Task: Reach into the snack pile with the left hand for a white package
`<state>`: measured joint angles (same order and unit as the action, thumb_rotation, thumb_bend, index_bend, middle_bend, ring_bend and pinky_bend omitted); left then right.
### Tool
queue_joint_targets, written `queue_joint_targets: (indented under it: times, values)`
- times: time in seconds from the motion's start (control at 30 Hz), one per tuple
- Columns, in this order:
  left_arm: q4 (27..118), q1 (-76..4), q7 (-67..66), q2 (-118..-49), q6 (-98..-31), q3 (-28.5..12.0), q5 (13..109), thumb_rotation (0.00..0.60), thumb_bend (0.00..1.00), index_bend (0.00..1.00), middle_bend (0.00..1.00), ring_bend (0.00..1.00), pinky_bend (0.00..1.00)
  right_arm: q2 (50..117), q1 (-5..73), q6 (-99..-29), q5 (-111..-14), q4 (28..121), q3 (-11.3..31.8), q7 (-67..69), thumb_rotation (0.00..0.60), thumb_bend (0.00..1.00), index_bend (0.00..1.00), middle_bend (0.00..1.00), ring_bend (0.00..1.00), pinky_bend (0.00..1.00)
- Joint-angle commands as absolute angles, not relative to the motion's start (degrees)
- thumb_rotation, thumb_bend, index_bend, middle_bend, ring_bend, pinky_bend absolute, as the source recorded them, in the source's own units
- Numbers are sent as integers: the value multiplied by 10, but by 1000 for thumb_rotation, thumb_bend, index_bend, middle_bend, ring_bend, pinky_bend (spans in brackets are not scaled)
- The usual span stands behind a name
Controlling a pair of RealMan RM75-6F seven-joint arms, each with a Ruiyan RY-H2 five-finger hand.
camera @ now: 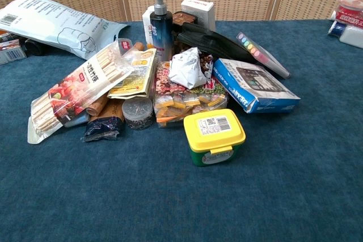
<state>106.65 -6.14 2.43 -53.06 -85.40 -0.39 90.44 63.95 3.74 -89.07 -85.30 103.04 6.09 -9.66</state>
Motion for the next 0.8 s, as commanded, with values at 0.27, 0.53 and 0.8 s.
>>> queue_joint_targets:
  times: [0.27,0.53,0.8]
  values:
    - [1066,-72,13,-549,-817,-12,855,600,94,253,0,0,0,638,38,-887,-856,1034,58,-93,600,0,0,0,0,0]
    - [1034,-125,8,-624,-722,-50,748,600,92,200,0,0,0,637,39,-884,-864,1042,55,-95,600,0,0,0,0,0]
    - [1005,-180,-49,-693,-661,-90,638,600,89,161,0,0,0,633,38,-885,-868,1046,53,-91,600,0,0,0,0,0]
